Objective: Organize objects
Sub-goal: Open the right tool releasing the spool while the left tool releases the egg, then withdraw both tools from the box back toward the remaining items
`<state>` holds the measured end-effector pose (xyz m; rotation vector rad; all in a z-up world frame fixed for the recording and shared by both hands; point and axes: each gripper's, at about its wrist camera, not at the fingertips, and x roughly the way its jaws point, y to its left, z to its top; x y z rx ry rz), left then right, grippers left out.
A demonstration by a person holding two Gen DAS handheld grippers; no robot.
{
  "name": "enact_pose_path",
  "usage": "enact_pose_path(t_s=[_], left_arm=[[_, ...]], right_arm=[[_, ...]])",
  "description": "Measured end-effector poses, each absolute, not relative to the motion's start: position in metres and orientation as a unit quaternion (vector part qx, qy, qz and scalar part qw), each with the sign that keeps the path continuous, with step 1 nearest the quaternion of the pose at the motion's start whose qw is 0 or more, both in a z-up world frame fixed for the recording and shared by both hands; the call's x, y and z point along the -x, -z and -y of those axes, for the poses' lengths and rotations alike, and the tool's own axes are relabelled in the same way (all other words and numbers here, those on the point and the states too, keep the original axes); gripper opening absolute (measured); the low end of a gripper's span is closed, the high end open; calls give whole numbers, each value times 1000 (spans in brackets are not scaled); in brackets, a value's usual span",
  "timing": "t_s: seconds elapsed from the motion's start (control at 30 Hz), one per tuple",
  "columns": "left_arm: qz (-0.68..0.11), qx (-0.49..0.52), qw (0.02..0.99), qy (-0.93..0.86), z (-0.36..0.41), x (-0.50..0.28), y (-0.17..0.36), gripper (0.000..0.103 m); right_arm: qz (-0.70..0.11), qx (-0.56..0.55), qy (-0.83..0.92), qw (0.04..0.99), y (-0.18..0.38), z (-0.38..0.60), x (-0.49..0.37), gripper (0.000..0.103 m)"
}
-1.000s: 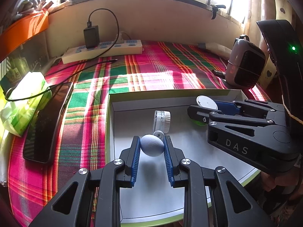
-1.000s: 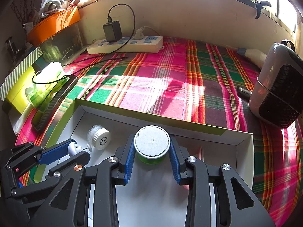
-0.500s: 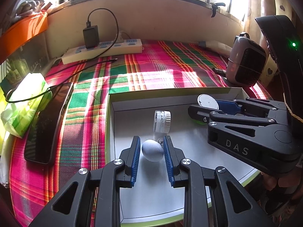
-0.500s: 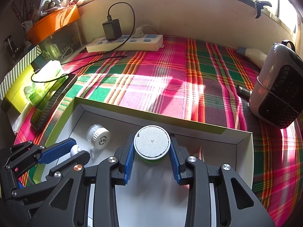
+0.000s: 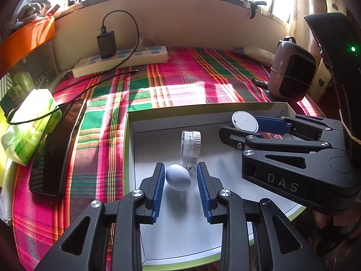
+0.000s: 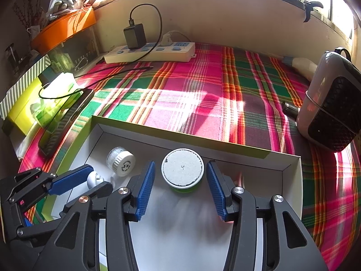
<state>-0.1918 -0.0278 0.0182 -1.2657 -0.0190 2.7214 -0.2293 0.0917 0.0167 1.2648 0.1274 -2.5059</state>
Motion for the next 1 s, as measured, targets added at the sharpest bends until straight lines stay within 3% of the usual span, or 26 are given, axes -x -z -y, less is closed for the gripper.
enact_pose_path(t_s=[0.2, 1.0], left_arm=[[1, 416, 62, -907, 28, 187, -23, 32], [20, 398, 66, -915, 30, 150, -39, 33]], right_arm=[[-37, -441, 881, 167, -20, -94, 225, 49], [-12, -414, 893, 177, -36, -109, 182, 49]])
